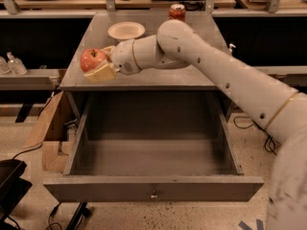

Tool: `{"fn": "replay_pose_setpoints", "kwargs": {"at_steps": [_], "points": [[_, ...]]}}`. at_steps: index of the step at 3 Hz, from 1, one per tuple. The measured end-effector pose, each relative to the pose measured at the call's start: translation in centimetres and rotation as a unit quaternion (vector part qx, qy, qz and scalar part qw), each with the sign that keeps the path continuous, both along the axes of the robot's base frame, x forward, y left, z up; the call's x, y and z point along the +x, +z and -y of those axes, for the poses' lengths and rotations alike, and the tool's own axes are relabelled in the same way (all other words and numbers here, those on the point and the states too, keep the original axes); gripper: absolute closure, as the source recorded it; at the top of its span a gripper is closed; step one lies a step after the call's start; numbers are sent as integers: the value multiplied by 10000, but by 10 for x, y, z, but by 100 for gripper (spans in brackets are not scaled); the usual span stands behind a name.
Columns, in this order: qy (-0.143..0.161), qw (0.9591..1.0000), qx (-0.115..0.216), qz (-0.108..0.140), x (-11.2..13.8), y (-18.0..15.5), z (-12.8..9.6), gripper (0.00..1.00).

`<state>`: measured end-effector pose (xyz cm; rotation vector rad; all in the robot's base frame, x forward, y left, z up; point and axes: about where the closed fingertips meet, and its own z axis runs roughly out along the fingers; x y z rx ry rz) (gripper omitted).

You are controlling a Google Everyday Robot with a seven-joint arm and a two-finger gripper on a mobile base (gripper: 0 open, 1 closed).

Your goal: Place apple into top drawer

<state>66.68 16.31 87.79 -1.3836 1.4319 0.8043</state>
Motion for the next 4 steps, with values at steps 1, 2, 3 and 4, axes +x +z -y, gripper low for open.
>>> {"fn": "replay_pose_setpoints", "kwargs": {"at_steps": [1,2,3,4], "points": [[-41,9963,-833,190,-55,11,50,100],[181,9821,-1821,446,-109,23,92,100],[637,9695,-2337,380,-143,13,122,100],[637,9695,-2337,381,-143,13,122,100]]}}
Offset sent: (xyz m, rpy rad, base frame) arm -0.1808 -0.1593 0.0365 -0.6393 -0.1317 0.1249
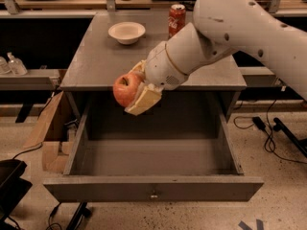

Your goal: Place apple into top drawer

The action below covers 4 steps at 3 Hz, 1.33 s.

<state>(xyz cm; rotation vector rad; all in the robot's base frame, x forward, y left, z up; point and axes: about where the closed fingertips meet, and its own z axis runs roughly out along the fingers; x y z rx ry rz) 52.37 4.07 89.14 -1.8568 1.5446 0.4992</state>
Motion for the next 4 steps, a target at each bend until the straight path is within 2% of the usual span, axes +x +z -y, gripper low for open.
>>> {"fn": "replay_pose_setpoints", "kwargs": {"at_steps": [1,2,3,4], "points": [[57,9998,21,-201,7,-33,-16,100],[176,9974,174,-684,15,-120,-50,100],[147,9944,233,-1016,17,-185,-69,100],[-214,9918,326,-1220,14,-237,-66,100]]}}
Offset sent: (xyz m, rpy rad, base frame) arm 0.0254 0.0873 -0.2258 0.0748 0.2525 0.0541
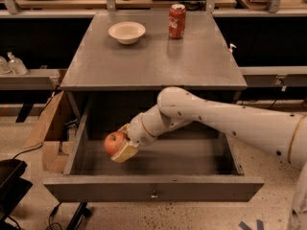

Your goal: Place apple into top drawer

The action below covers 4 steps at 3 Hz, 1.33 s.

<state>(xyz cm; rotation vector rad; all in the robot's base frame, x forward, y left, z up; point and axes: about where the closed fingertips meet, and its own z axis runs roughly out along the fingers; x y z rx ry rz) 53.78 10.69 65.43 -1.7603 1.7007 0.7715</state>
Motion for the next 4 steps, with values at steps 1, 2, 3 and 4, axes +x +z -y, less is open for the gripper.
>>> {"fn": "replay_pose_setpoints", "kwargs": {"at_steps": [1,2,3,4], "points": [[-271,9996,30,-81,-3,-23,8,100],[-258,9996,32,-79,-4,-24,7,82],[-245,9997,33,-87,-5,-24,5,59],[-229,9997,34,-95,-6,-25,4,35]]}}
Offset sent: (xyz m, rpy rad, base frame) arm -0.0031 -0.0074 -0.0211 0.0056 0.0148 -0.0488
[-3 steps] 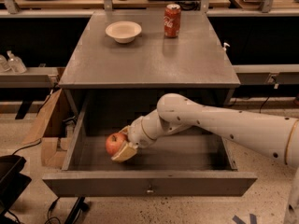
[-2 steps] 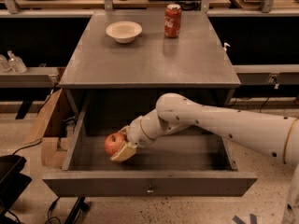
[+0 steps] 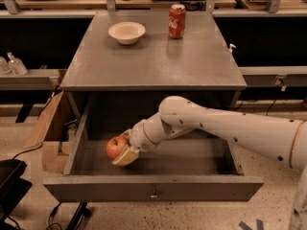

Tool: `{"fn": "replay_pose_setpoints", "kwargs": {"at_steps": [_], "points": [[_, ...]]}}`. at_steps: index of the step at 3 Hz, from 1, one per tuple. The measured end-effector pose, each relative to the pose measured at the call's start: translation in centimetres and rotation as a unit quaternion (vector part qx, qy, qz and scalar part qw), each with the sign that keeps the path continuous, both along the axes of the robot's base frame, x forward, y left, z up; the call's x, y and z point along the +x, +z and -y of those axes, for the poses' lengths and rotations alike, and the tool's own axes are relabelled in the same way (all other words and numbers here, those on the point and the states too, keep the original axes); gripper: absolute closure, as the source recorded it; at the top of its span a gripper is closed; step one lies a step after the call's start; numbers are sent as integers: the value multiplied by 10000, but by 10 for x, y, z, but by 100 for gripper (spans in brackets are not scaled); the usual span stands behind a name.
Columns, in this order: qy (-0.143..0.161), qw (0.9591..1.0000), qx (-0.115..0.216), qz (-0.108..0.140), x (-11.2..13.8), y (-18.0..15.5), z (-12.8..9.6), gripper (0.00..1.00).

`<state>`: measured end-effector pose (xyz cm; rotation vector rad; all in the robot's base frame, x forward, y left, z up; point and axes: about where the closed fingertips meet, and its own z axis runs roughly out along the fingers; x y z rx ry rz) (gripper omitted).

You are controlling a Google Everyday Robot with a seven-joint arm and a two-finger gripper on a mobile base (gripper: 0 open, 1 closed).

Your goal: Place apple into top drawer

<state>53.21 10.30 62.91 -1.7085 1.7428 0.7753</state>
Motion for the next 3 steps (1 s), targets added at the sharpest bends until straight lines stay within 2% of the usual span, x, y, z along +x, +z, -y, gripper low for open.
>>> {"fn": "replay_pose_setpoints", "kwargs": {"at_steps": [1,2,3], "points": [[16,10000,1,-8,-1,-1,-1,12],[29,10000,1,-15,-2,-1,-3,0],[29,10000,1,-15,-2,-1,-3,0]]}}
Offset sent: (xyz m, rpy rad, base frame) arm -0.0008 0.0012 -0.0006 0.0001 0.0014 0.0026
